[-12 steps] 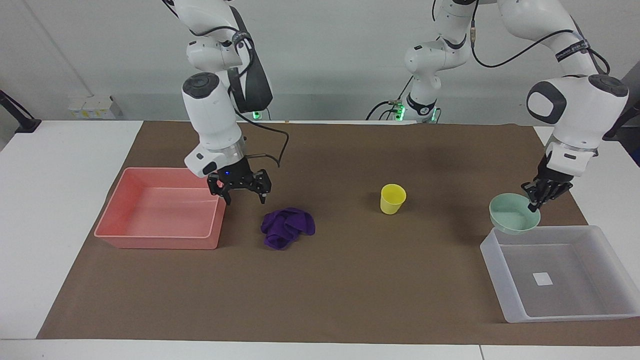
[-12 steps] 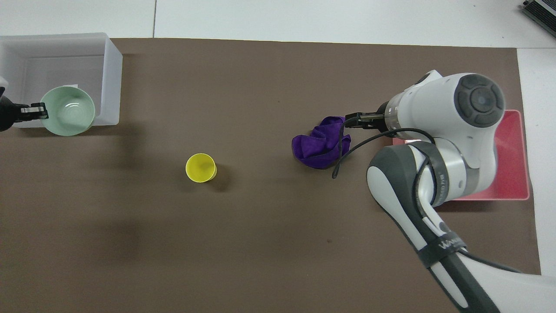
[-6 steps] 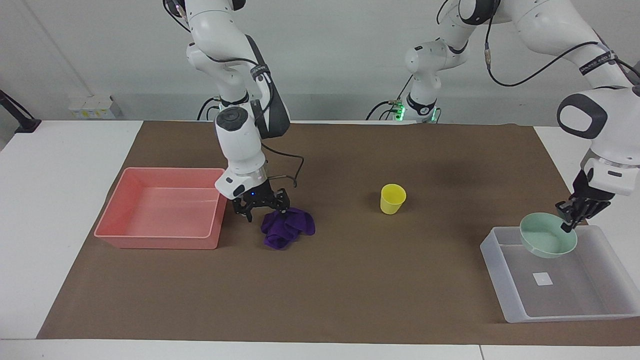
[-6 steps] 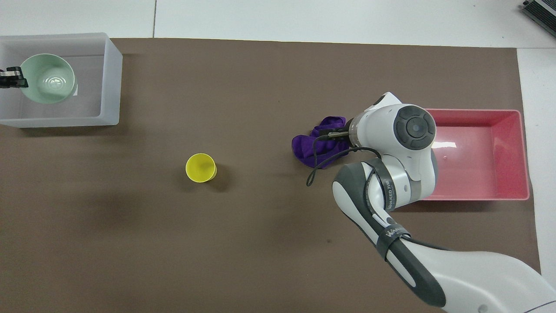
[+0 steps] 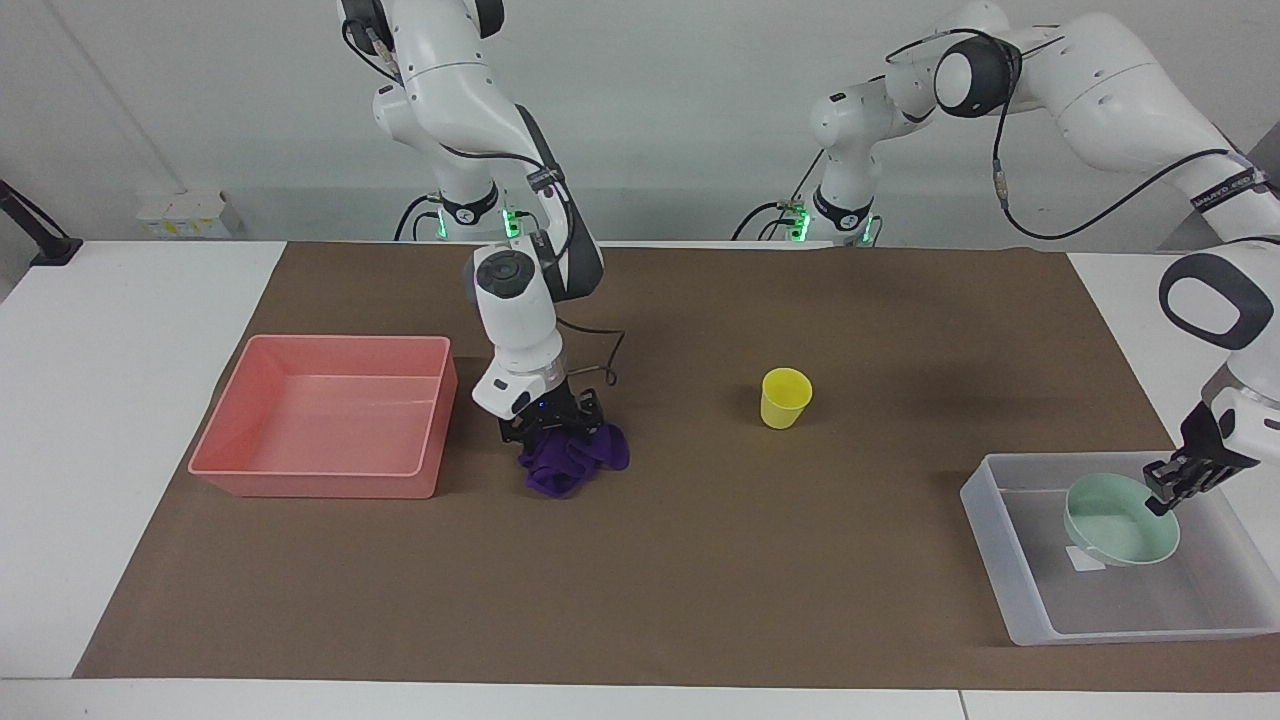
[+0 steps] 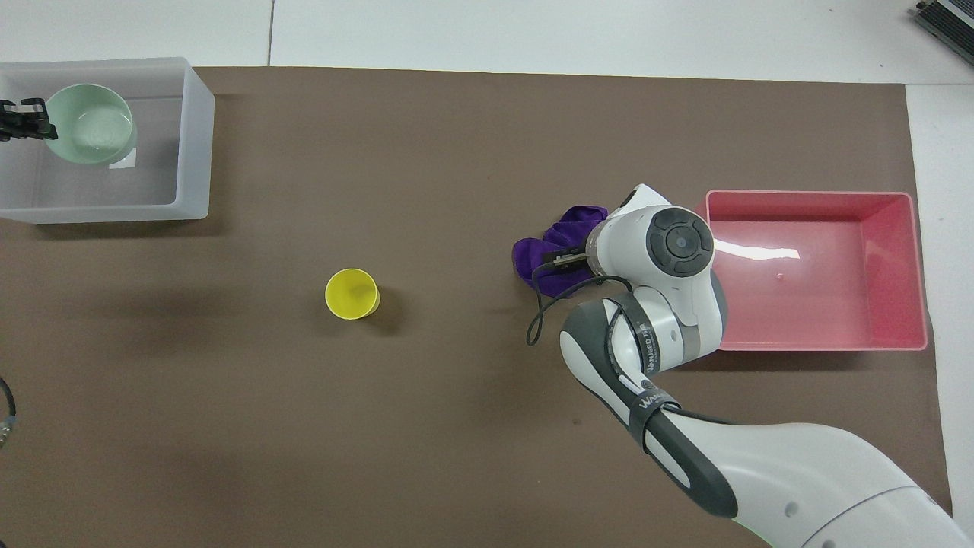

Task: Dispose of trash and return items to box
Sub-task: 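Grasp the purple cloth with the right gripper while the left gripper releases the bowl, then carry the cloth into the pink tray with the right gripper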

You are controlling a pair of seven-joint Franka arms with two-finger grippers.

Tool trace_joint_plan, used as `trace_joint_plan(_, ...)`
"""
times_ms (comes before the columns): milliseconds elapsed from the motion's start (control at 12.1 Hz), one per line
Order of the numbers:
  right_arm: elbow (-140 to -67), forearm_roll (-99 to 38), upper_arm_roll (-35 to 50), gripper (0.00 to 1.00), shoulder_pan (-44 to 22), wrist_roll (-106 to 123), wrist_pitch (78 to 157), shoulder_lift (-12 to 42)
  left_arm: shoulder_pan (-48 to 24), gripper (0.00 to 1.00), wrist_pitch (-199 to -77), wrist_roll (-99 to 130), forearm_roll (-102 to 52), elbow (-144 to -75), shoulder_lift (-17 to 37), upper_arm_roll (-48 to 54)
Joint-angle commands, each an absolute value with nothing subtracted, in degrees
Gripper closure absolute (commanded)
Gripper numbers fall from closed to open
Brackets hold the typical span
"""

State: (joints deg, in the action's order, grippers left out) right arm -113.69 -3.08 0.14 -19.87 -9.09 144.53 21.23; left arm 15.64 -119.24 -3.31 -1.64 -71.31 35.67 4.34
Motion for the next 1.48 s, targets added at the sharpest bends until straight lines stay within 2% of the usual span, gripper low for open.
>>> trace_joint_plan(0,-114.78,-3.60,0.35,0.47,-19.42,-7.21,145.72,21.01,16.17,1.00,-119.09,-3.78,-1.76,-70.04,38.14,4.92)
trace_joint_plan(82,-114.79,-3.60,0.35,0.86,-19.42,-7.29,145.11,21.01,16.26,1.00,-120.05,-3.78,-1.93,-71.18,38.06,4.83)
trace_joint_plan(165,-114.70,-3.52,0.35,1.00,-19.51,-7.38,144.67,20.92,16.35,1.00,-121.10,-3.78,-1.93,-72.32,37.97,4.75)
trace_joint_plan(330,-114.44,-3.52,0.35,1.00,-19.78,-7.38,143.54,20.66,17.31,1.00,-125.49,-3.34,-1.93,-76.87,37.36,4.66)
trace_joint_plan(495,-113.39,-3.43,0.35,1.00,-19.78,-7.99,139.07,19.17,17.23,1.00,-129.70,-3.25,-1.76,-81.02,36.74,4.57)
trace_joint_plan(742,-112.85,-3.52,0.35,1.00,-19.07,-10.01,135.72,15.04,17.23,1.00,-130.43,-3.25,-1.67,-82.79,36.04,4.04)
trace_joint_plan(824,-112.50,-3.52,0.35,1.00,-19.07,-11.67,134.83,13.64,17.23,0.83,-130.17,-3.25,-1.67,-82.44,36.04,4.04)
trace_joint_plan(907,-112.41,-3.52,0.35,1.00,-19.16,-14.30,134.39,12.23,16.97,0.28,-129.64,-3.25,-1.50,-81.83,36.04,4.04)
trace_joint_plan(989,-112.33,-3.52,0.35,1.00,-19.16,-16.15,133.17,10.56,16.88,0.08,-129.20,-3.34,-1.15,-81.22,36.04,4.04)
trace_joint_plan(1071,-111.80,-3.52,0.26,1.00,-19.07,-16.26,130.54,8.72,17.14,0.07,-128.16,-3.34,-0.88,-80.43,35.95,4.04)
trace_joint_plan(1154,-111.10,-3.52,0.09,1.00,-18.90,-16.26,127.30,6.87,16.79,0.01,-126.93,-3.86,-0.70,-79.38,35.34,4.04)
trace_joint_plan(1401,-109.78,-3.43,-0.26,1.00,-16.98,-16.17,121.92,2.39,13.99,0.00,-126.83,-3.96,1.40,-81.29,30.26,4.13)
